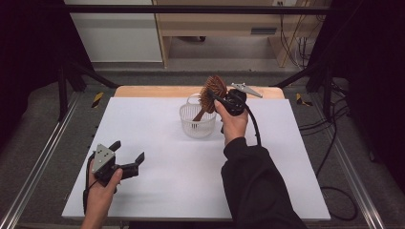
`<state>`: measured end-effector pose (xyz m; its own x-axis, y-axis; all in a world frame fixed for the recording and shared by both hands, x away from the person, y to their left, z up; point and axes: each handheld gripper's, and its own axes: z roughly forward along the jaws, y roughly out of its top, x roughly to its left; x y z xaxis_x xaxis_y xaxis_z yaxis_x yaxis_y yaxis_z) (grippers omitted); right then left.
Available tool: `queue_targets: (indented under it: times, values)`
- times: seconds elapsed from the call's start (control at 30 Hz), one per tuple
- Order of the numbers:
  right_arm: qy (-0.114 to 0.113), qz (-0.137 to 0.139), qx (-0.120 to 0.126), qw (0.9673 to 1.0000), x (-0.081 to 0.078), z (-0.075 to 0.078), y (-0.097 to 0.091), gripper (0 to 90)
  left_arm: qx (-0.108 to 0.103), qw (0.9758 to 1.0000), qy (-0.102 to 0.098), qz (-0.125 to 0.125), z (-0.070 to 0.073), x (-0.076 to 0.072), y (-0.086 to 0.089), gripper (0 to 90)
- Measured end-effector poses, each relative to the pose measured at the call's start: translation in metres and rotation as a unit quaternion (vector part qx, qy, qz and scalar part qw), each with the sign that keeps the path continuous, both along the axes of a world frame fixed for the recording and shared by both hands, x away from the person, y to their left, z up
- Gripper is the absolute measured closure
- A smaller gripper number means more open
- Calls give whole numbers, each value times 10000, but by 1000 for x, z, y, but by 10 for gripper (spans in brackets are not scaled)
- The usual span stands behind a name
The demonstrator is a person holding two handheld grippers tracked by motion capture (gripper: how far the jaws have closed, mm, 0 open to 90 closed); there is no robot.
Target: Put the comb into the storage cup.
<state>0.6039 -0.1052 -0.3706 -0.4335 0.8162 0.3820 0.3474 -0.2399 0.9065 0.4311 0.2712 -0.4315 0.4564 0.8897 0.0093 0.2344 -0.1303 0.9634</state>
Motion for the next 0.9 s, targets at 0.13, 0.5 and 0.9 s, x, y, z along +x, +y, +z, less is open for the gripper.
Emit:
queue_targets:
  times: [0.13,0.5,0.9]
  values:
    - [34,11,52,10000,-3,-2,1,534,2,10000,-1,-7,0,0,-1,30]
    - [38,88,131,9999,-10,-9,6,533,-11,10000,1,-11,0,0,-1,30]
    - [76,106,281,9995,-10,-15,13,532,2,10000,4,-25,0,0,-1,30]
